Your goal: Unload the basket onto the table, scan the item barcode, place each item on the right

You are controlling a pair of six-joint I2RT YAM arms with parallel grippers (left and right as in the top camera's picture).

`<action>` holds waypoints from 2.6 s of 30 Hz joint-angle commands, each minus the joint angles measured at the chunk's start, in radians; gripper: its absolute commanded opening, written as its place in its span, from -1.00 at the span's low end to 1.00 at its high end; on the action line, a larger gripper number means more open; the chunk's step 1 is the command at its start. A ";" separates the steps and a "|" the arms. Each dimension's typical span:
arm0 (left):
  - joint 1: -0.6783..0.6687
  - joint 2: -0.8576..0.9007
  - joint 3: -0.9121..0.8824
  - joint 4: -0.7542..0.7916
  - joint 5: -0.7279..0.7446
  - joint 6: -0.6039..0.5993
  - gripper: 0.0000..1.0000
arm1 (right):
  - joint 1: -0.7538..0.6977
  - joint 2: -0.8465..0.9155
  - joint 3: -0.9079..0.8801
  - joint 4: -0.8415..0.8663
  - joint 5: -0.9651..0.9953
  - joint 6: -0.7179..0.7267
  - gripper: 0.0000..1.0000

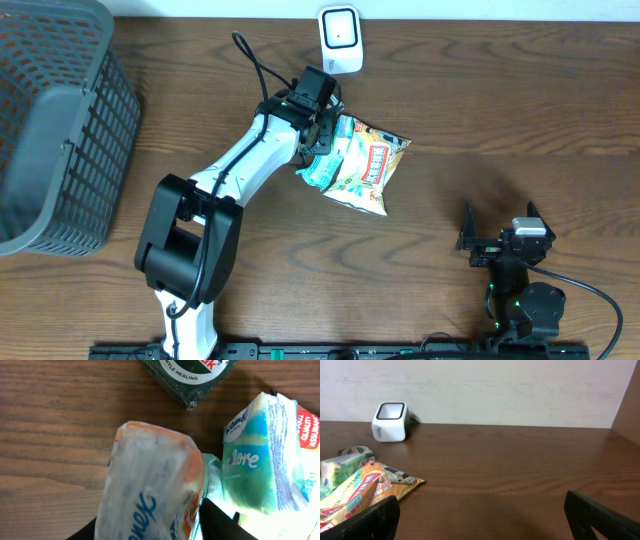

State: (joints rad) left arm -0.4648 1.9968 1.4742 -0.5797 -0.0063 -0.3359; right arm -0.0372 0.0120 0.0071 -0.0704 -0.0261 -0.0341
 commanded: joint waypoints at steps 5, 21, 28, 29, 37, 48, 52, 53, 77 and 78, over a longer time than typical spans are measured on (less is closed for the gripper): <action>0.005 -0.158 0.003 -0.003 -0.027 0.071 0.22 | -0.008 -0.005 -0.002 -0.005 0.005 -0.008 0.99; 0.050 -0.299 0.003 -0.189 -0.118 0.073 0.22 | -0.008 -0.005 -0.002 -0.005 0.005 -0.008 0.98; 0.084 -0.399 0.003 -0.290 -0.117 0.072 0.22 | -0.008 -0.005 -0.002 -0.005 0.005 -0.008 0.98; 0.089 -0.422 0.003 -0.314 -0.117 0.072 0.22 | -0.008 -0.005 -0.002 -0.005 0.005 -0.008 0.98; 0.135 -0.610 0.003 -0.524 -0.117 0.070 0.96 | -0.008 -0.005 -0.002 -0.005 0.005 -0.008 0.99; 0.355 -0.739 0.002 -0.602 -0.114 -0.167 0.95 | -0.008 -0.005 -0.002 -0.005 0.005 -0.008 0.99; 0.434 -0.741 0.002 -0.602 -0.107 -0.167 0.95 | -0.008 -0.005 -0.002 -0.005 0.005 -0.008 0.99; 0.445 -0.739 0.002 -0.602 -0.107 -0.167 0.95 | -0.008 -0.005 -0.002 -0.005 0.005 -0.008 0.99; 0.661 -0.736 0.002 -0.652 -0.107 -0.175 0.95 | -0.007 -0.005 -0.002 -0.005 0.005 -0.008 0.99; 0.661 -0.736 0.002 -0.652 -0.107 -0.175 0.95 | -0.007 -0.005 -0.002 -0.005 0.005 -0.008 0.98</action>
State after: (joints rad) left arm 0.1909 1.2606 1.4742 -1.2278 -0.1104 -0.4992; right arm -0.0372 0.0120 0.0071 -0.0708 -0.0261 -0.0345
